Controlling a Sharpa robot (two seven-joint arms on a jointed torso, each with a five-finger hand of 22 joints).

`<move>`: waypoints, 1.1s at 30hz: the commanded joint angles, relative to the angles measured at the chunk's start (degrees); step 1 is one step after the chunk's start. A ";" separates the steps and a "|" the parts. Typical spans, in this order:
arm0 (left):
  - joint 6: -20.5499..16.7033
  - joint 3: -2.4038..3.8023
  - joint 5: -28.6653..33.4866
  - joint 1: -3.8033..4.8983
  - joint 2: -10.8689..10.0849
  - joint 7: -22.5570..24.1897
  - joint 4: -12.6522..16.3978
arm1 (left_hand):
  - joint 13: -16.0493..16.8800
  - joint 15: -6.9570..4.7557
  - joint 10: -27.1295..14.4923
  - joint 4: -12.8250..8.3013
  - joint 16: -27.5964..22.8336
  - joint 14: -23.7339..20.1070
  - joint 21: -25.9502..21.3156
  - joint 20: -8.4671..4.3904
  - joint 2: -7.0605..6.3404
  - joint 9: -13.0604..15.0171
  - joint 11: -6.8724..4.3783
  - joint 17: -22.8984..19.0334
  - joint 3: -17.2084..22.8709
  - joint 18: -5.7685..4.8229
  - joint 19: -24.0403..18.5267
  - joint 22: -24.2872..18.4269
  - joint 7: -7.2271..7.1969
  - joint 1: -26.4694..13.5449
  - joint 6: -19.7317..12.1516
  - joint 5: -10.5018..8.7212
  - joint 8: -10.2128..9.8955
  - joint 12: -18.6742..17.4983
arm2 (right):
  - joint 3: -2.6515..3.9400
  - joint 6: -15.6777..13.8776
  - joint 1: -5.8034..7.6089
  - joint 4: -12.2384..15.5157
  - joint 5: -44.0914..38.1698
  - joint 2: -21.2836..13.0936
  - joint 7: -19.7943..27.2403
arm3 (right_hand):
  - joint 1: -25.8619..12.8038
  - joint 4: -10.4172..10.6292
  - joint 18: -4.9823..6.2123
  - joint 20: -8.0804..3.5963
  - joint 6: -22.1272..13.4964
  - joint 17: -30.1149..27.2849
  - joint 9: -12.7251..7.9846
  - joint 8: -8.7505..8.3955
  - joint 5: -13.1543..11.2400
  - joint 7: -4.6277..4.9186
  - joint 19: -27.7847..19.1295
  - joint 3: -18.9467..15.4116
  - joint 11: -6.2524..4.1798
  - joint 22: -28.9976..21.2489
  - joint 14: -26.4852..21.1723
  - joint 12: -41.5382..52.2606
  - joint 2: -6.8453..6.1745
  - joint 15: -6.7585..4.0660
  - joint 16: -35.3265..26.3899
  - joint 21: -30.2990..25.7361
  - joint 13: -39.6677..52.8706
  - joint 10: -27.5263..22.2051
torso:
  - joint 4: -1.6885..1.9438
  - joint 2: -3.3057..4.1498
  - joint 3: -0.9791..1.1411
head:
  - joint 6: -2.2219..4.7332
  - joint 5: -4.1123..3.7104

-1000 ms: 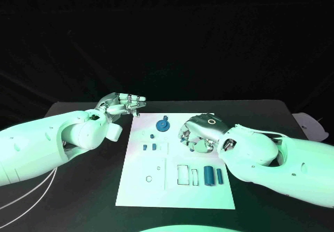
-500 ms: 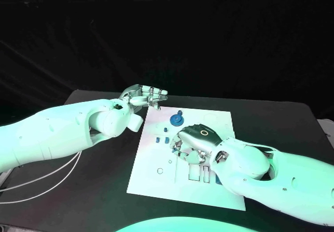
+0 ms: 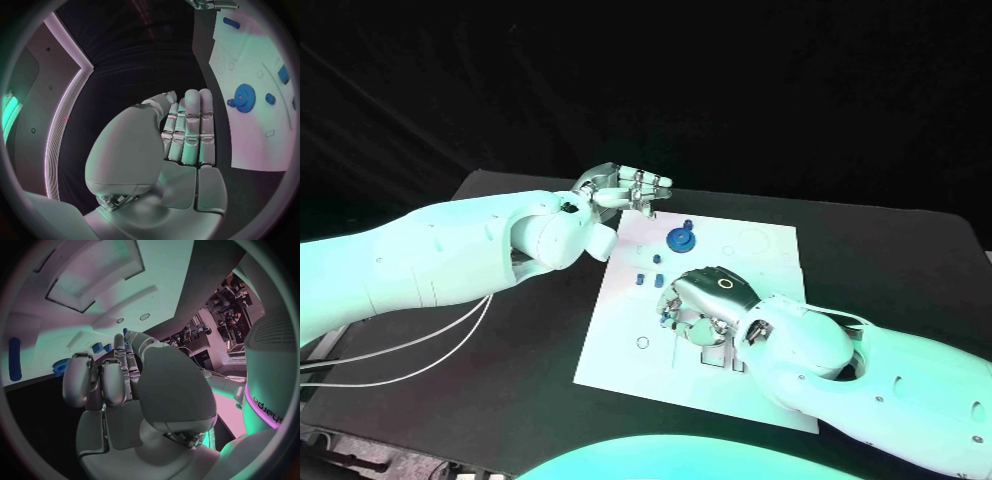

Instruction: Assemble the parts on the task board

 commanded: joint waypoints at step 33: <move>1.45 0.04 0.25 0.07 -0.01 -0.32 0.12 | 0.07 -0.02 -0.49 -0.30 -0.33 -0.29 -0.40 0.22 0.60 -0.01 0.04 -0.15 -0.28 0.78 -0.36 -0.14 0.09 -0.08 -0.34 -0.35 -0.24 0.29 | -0.15 3.64 -0.68 -2.49 -0.82 1.18 0.06 | -0.89 -0.06 -0.92 0.07 0.20 -0.01 0.06 0.18 -0.10 0.04 0.32 0.38 0.08 5.69 2.54 -0.37 -0.11 -0.41 0.31 0.35 -0.17 0.34 | 0.03 -0.01 0.05 | -0.62 0.70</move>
